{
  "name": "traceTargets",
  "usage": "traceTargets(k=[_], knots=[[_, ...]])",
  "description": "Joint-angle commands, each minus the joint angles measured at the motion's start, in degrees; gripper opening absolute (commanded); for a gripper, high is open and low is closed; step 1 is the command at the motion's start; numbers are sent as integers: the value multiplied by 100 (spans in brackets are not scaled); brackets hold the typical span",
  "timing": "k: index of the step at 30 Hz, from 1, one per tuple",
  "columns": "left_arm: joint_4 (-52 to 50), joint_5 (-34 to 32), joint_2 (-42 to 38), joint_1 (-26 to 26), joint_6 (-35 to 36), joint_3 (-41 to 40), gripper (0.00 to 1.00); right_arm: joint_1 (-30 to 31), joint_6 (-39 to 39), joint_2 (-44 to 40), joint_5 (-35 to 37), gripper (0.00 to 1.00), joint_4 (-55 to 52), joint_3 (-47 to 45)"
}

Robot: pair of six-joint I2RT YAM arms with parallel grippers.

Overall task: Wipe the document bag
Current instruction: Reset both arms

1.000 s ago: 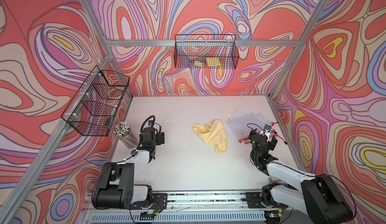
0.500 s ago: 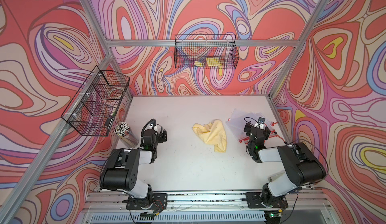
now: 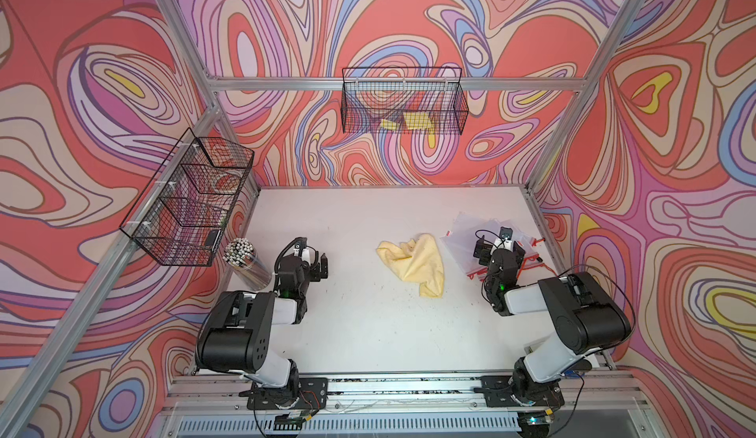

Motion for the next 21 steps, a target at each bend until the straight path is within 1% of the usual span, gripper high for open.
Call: traceTargets(k=[1, 4, 6, 9, 11, 12, 13, 15, 16, 17, 19, 21], knots=[[584, 98, 15, 29, 137, -84, 99, -51, -39, 42, -114, 98, 22, 106], [234, -75, -2, 29, 68, 103, 99, -100, -4, 42, -185, 98, -69, 141], [509, -49, -6, 29, 72, -46, 99, -102, -5, 10, -209, 98, 171, 1], [837, -51, 5, 29, 67, -218, 99, -100, -103, 33, -493, 98, 1079, -494], [737, -167, 17, 28, 24, -143, 99, -100, -250, 314, -818, 98, 2266, -949], [656, -220, 18, 29, 3, -107, 99, -105, -267, 409, -886, 98, 2568, -1047], [554, -261, 11, 28, -10, -57, 99, -102, -267, 426, -904, 98, 2638, -1072], [357, -280, 28, 29, -21, 57, 99, -117, -253, 372, -1038, 98, 2257, -951], [226, -263, 24, 29, -10, 124, 99, -128, -268, 497, -1096, 98, 2048, -806], [75, -203, 35, 29, 20, 213, 99, -135, -360, 631, -931, 98, 2090, -644], [-256, -141, 30, 29, 40, 380, 99, -152, -144, 362, -961, 98, 1171, -427], [-208, -131, 46, 37, 37, 357, 99, -198, -126, 439, -906, 98, 1020, -248]])
